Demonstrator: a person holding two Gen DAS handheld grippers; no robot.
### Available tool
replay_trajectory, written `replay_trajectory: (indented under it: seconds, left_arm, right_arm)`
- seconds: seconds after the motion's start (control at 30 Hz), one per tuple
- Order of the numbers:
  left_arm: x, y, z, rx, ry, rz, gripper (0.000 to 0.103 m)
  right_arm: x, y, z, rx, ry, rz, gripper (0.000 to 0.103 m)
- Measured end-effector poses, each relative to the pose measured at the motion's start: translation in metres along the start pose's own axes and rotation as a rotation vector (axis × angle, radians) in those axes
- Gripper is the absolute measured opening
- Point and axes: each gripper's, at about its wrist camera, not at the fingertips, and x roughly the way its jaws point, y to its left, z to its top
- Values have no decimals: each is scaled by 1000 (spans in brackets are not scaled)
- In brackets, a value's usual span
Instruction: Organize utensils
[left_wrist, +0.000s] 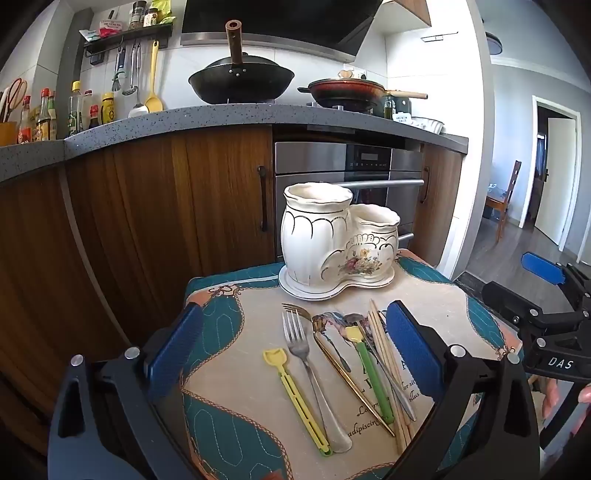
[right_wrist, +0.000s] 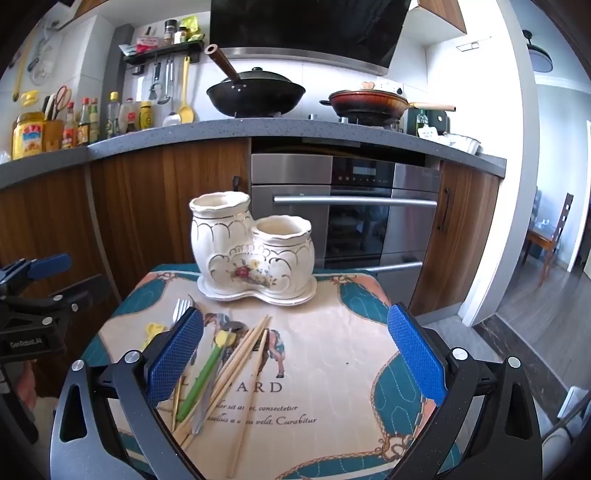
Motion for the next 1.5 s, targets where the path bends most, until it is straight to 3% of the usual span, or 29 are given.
replay_trajectory:
  seconds: [1.5]
  left_arm:
    - [4,0,-5,-1,6,2,98]
  right_arm:
    - [3,2,-4,3,34,7,99]
